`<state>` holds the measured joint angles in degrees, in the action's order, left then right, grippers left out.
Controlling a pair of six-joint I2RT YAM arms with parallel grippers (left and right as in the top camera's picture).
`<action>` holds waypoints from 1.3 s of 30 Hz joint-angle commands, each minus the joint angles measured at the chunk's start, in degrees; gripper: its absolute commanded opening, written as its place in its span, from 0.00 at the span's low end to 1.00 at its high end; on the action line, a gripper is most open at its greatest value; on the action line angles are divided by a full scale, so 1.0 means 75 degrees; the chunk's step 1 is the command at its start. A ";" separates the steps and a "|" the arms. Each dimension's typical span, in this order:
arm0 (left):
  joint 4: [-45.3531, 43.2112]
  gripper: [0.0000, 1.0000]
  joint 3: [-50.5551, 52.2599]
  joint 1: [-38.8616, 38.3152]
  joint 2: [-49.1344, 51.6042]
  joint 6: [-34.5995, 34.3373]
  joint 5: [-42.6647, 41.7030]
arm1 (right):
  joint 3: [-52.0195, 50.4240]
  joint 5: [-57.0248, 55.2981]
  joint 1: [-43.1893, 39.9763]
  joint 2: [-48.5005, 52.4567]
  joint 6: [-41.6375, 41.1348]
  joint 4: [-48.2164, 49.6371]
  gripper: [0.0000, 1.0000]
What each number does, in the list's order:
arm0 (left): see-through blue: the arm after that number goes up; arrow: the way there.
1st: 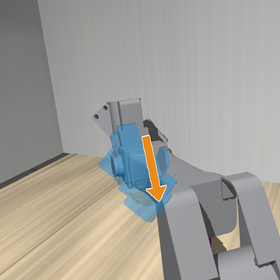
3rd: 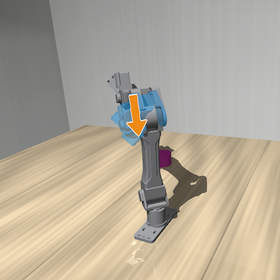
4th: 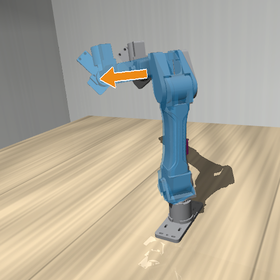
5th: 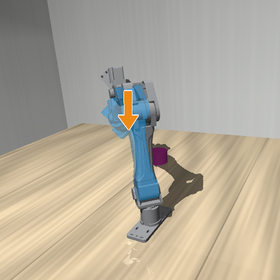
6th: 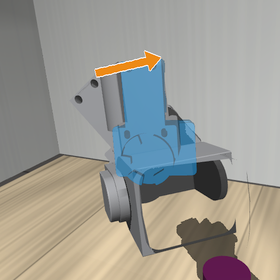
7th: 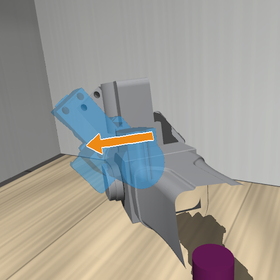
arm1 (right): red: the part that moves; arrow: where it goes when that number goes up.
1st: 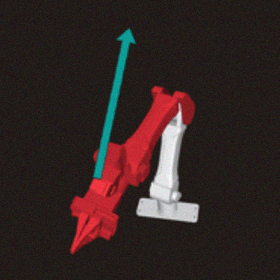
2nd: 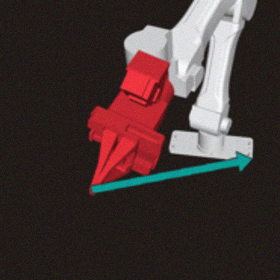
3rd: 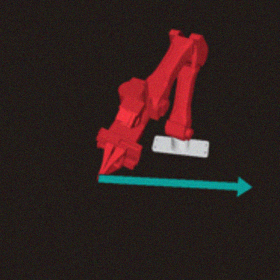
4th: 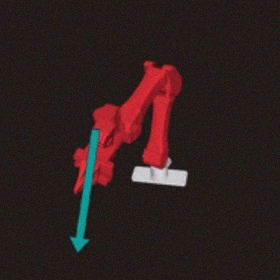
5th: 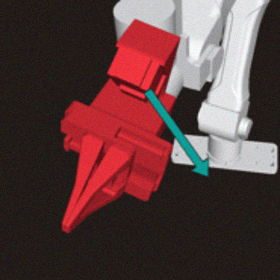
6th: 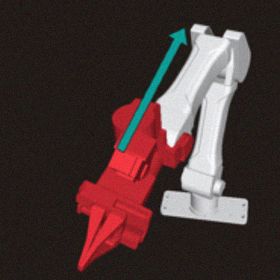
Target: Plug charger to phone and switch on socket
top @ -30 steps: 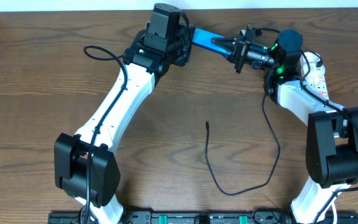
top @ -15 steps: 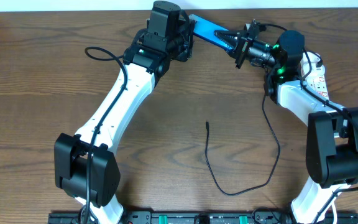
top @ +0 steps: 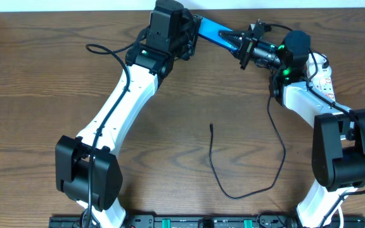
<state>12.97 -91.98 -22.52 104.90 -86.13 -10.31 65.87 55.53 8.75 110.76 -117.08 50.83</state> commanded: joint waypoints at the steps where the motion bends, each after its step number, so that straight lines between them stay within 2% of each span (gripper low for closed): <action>1: -0.0020 0.54 -0.0181 0.0026 -0.0143 0.0935 0.0096 | 0.0268 0.0102 0.0058 -0.0087 -0.0061 0.0076 0.01; 17: 0.0026 0.53 -0.0166 0.0026 -0.0143 0.0941 0.0099 | 0.0268 0.0268 0.0283 -0.0087 -0.0061 0.0082 0.01; 24: 0.0026 0.44 -0.0166 0.0026 -0.0143 0.0938 0.0102 | 0.0268 0.0265 0.0283 -0.0087 -0.0061 0.0082 0.01; 27: 0.0026 0.37 -0.0166 0.0026 -0.0143 0.0941 0.0102 | 0.0268 0.0271 0.0283 -0.0087 -0.0061 0.0085 0.01; 34: 0.0026 0.34 -0.0166 0.0026 -0.0143 0.0938 0.0102 | 0.0268 0.0271 0.0291 -0.0087 -0.0061 0.0085 0.01; 39: 0.0023 0.29 -0.0166 0.0026 -0.0143 0.0935 0.0102 | 0.0268 0.0277 0.0291 -0.0087 -0.0061 0.0082 0.01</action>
<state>13.41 -91.98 -22.52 104.90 -79.64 -10.28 66.11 57.10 10.74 110.74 -117.23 50.92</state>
